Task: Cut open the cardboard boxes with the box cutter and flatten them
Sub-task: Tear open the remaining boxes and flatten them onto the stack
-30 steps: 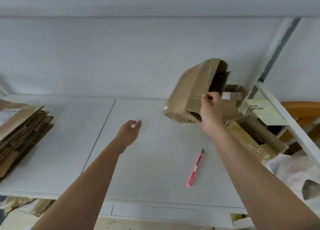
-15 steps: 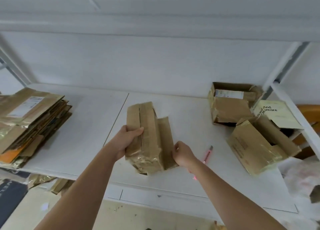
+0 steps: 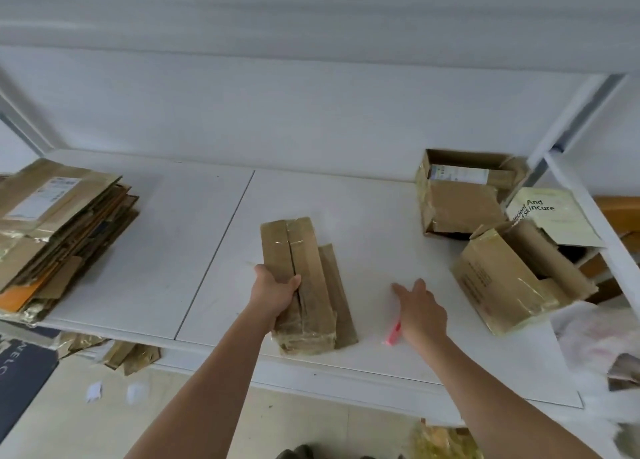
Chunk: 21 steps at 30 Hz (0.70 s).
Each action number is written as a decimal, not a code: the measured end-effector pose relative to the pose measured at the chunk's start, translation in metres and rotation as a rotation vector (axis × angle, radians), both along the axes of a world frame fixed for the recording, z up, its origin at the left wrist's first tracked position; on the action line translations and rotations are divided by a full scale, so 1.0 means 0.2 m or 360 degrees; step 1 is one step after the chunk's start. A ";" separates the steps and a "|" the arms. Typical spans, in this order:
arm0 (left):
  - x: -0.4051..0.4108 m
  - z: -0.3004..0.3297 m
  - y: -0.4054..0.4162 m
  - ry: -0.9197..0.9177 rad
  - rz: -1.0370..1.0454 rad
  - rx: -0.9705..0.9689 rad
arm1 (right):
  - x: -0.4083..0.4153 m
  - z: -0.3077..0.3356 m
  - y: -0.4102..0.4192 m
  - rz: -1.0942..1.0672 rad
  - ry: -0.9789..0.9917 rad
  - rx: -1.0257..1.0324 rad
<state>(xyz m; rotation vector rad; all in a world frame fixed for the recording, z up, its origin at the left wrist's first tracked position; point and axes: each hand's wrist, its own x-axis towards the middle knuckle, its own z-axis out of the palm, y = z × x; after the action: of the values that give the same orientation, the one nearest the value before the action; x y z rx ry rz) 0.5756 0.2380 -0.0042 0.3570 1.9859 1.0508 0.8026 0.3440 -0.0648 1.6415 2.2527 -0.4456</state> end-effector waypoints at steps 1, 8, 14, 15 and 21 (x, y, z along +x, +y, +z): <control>0.00 0.00 0.00 -0.0002 0.0005 -0.0007 | 0.01 -0.02 0.00 0.0059 -0.0006 0.0032; 0.04 -0.04 -0.04 -0.0230 0.0191 0.0071 | 0.01 -0.05 0.02 0.0448 -0.0178 0.0485; -0.01 0.01 -0.08 -0.0427 0.0253 0.0007 | -0.04 0.12 0.13 0.0344 0.0274 0.0879; -0.01 0.02 -0.08 -0.0423 0.0230 -0.0027 | -0.07 0.16 0.14 0.0277 0.0481 0.0917; 0.01 0.01 -0.10 -0.0059 0.0058 0.0022 | -0.48 0.39 0.03 0.0219 0.1895 0.0446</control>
<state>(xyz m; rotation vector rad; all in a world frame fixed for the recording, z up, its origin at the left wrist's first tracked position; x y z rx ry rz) 0.5774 0.2174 -0.0030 0.3080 1.9595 1.0869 0.7062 0.3509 0.0124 1.4849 3.3333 -1.4108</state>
